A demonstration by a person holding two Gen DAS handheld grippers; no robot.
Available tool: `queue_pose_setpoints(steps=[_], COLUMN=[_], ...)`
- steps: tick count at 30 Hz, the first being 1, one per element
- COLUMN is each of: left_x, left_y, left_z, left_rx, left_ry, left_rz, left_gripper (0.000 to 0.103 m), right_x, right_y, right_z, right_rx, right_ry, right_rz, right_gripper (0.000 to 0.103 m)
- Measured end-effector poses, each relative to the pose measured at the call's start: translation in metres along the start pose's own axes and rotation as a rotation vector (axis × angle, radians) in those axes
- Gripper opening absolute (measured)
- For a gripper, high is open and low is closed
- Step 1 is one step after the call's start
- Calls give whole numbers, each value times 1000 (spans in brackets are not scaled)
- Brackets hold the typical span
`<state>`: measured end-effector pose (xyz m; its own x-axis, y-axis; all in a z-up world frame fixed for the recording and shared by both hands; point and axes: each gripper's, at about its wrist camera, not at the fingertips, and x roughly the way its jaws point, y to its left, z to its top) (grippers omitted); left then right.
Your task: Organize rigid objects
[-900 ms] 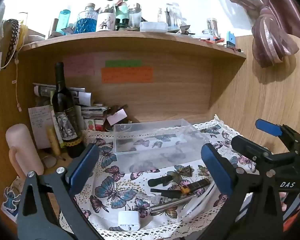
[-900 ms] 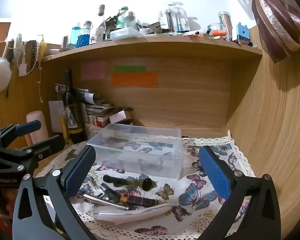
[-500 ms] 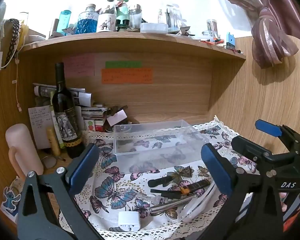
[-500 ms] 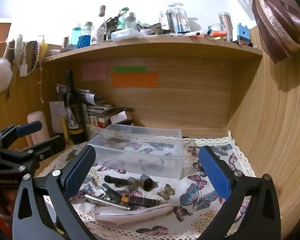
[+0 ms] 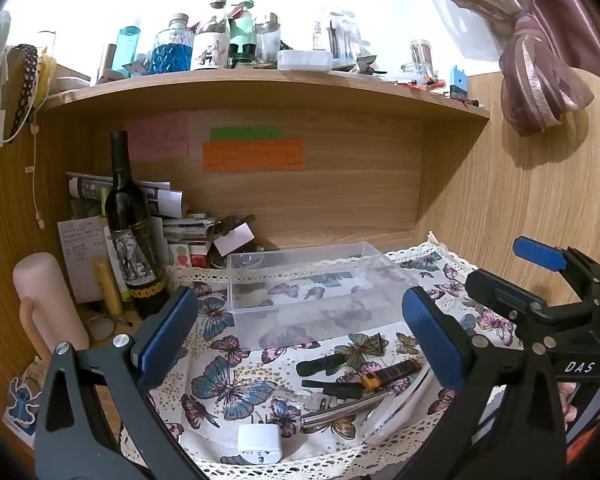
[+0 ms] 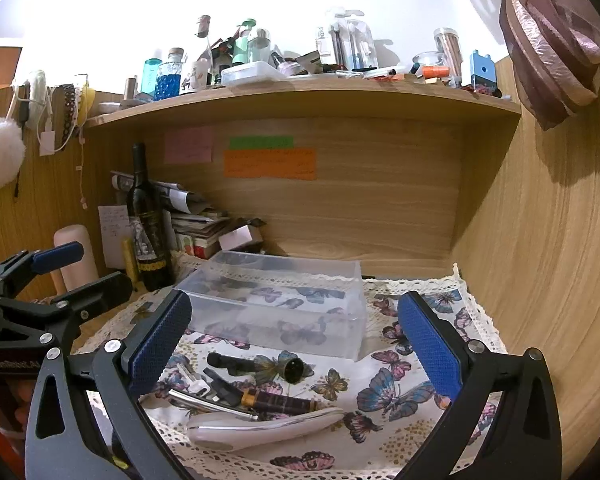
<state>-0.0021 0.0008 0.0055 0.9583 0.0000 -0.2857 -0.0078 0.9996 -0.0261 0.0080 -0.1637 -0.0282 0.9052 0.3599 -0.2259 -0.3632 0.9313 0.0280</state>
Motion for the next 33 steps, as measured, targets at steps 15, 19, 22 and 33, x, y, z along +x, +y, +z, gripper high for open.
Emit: queue_pose_setpoints(steps=[15, 19, 22, 33], left_x=[-3, -4, -5, -5], left_y=[-2, -1, -1, -1], left_z=[2, 3, 3, 5], left_rx=[6, 6, 6, 9], left_ry=[-15, -17, -19, -20], left_rz=[1, -1, -1, 2], left_gripper=[103, 103, 103, 103], right_x=[-3, -3, -3, -5], right_y=[-1, -1, -2, -3], right_z=[2, 2, 2, 2], right_rx=[3, 4, 3, 3], right_ry=[-7, -8, -9, -12], right_rz=[0, 0, -1, 1], right_gripper=[103, 103, 103, 103])
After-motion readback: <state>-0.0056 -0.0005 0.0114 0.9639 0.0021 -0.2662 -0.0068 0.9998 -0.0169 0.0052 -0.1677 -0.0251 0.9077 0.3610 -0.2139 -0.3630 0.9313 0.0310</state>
